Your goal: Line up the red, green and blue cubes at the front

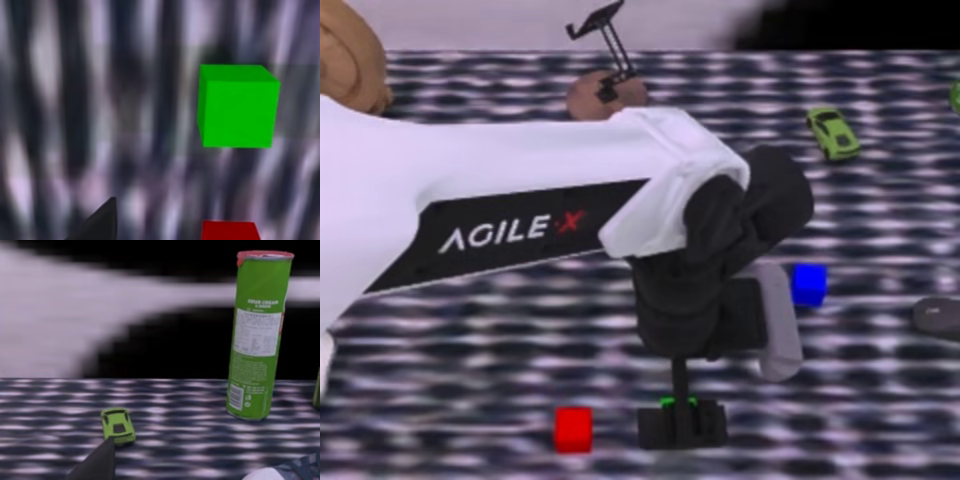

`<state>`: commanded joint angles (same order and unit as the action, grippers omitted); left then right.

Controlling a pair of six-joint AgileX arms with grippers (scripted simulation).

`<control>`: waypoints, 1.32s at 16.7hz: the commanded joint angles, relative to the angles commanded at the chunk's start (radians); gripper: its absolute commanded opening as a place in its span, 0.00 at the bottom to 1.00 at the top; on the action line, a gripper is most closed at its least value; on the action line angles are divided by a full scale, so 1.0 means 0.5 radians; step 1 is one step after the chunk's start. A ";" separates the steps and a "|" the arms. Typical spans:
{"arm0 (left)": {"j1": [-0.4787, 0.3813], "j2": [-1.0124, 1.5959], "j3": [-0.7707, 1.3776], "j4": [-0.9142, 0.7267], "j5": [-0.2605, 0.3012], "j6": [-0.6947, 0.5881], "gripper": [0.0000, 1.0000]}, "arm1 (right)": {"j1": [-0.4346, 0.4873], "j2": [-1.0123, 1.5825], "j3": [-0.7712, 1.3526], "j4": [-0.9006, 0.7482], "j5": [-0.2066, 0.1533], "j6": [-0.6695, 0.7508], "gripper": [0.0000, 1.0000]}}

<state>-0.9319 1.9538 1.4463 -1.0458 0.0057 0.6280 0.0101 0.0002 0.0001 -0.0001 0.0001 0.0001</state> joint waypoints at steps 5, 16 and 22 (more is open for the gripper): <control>0.118 -0.182 -0.176 0.124 -0.014 -0.067 1.00 | 0.058 0.205 0.203 -0.128 -0.007 0.068 1.00; 1.048 -2.064 -1.632 1.035 -0.047 -0.651 1.00 | 0.433 2.305 1.749 -1.185 -0.002 0.583 1.00; 1.575 -3.200 -2.469 1.616 -0.038 -1.004 1.00 | 0.644 3.507 2.593 -1.785 -0.006 0.869 1.00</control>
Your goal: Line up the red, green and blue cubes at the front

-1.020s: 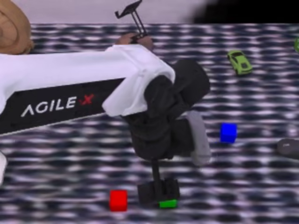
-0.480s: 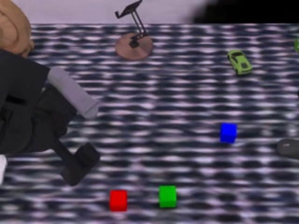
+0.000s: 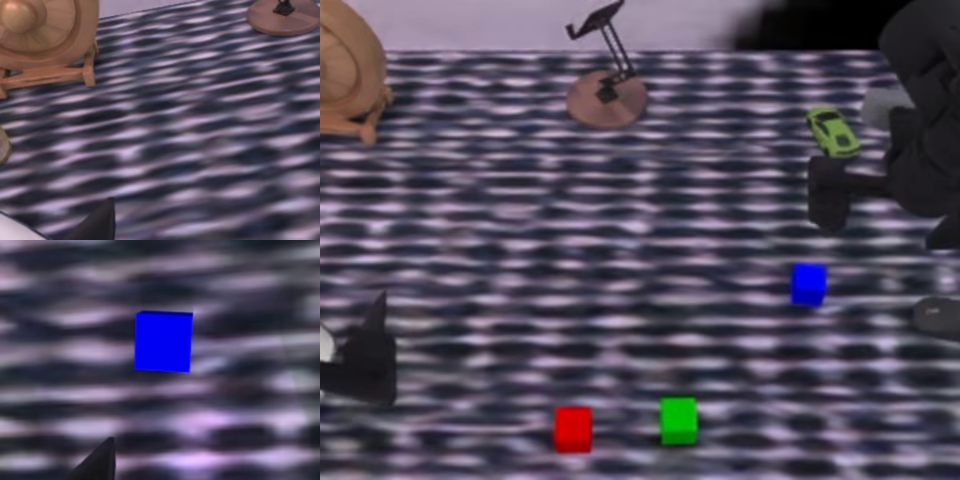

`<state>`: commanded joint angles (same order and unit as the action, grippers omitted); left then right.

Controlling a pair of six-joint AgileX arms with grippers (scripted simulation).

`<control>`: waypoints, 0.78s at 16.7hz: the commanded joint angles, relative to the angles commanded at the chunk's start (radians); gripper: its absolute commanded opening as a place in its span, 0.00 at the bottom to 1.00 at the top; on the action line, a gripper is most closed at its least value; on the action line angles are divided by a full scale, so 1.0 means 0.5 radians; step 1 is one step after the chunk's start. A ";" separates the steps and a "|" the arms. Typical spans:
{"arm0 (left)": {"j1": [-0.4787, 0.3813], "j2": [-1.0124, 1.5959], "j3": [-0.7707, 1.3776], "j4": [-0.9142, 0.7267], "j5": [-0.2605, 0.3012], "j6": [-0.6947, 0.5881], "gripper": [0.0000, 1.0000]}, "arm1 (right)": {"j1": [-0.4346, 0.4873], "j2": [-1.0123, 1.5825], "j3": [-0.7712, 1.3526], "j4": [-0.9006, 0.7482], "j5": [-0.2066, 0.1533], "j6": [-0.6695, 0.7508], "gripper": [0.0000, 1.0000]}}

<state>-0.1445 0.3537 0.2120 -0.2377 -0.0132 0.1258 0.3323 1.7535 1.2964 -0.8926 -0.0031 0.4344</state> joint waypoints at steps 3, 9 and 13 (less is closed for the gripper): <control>0.175 -0.379 -0.250 0.233 0.011 -0.127 1.00 | 0.079 0.390 0.340 -0.201 0.002 0.106 1.00; 0.329 -0.707 -0.424 0.475 0.026 -0.252 1.00 | 0.148 0.741 0.661 -0.362 0.011 0.200 1.00; 0.329 -0.707 -0.424 0.475 0.026 -0.252 1.00 | 0.137 0.736 0.655 -0.357 0.010 0.197 1.00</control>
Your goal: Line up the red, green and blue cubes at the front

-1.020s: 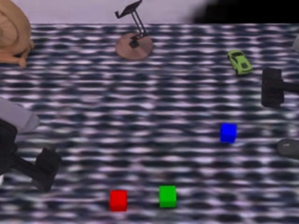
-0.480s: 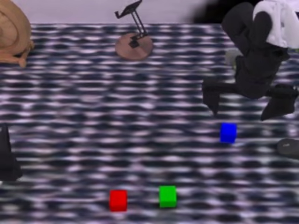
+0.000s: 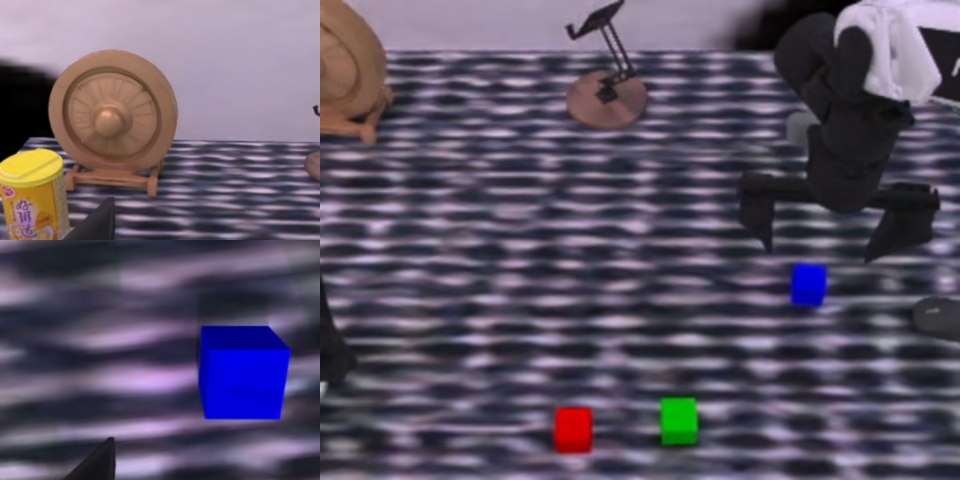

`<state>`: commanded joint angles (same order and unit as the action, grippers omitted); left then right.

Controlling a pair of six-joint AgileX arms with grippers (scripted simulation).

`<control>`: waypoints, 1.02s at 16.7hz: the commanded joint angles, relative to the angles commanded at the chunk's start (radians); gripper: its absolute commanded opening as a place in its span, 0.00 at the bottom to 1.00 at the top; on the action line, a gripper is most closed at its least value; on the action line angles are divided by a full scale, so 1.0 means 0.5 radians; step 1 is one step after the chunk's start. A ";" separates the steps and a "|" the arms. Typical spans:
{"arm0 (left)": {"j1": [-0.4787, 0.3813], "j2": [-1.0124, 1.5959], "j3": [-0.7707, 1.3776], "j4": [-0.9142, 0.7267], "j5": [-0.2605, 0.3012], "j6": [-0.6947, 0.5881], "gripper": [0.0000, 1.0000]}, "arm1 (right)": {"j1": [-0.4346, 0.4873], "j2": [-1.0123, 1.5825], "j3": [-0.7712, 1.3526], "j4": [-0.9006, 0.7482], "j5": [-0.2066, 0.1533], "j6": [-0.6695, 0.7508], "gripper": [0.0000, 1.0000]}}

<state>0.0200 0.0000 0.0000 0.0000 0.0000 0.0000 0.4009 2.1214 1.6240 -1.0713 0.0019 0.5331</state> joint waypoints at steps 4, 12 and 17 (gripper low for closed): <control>0.000 0.000 0.000 0.000 0.000 0.000 1.00 | 0.007 0.068 -0.088 0.147 0.002 -0.002 1.00; 0.000 0.000 0.000 0.000 0.000 0.000 1.00 | 0.013 0.242 -0.289 0.527 0.003 0.008 1.00; 0.000 0.000 0.000 0.000 0.000 0.000 1.00 | 0.013 0.242 -0.289 0.527 0.003 0.008 0.77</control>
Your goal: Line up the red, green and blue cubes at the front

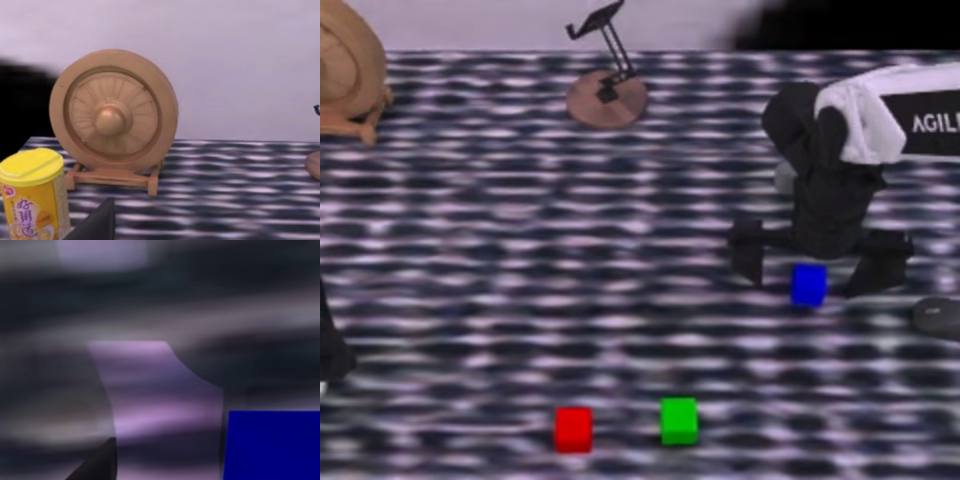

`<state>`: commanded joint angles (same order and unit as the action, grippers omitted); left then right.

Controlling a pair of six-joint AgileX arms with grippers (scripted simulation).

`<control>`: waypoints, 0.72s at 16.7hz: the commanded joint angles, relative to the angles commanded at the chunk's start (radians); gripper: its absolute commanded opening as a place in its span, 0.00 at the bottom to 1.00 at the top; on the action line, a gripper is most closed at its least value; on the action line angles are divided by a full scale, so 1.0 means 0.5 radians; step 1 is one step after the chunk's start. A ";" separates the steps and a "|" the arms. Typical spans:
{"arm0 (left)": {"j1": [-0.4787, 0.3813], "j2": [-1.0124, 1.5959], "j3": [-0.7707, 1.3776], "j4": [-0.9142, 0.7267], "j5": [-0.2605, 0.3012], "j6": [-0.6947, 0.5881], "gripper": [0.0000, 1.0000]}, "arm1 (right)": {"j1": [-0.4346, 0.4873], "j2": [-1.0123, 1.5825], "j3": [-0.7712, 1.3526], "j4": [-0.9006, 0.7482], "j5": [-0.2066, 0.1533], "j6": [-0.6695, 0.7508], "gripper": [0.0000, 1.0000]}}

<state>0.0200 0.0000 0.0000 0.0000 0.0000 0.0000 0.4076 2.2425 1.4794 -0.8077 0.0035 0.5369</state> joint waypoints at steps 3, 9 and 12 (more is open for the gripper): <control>0.000 0.000 0.000 0.000 0.000 0.000 1.00 | 0.000 0.000 0.000 0.000 0.000 0.000 0.55; 0.000 0.000 0.000 0.000 0.000 0.000 1.00 | 0.000 0.000 0.000 0.000 0.000 0.000 0.10; 0.000 0.000 0.000 0.000 0.000 0.000 1.00 | 0.000 0.000 0.000 0.000 0.000 0.000 0.00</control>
<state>0.0200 0.0000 0.0000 0.0000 0.0000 0.0000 0.4076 2.2425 1.4794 -0.8077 0.0035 0.5369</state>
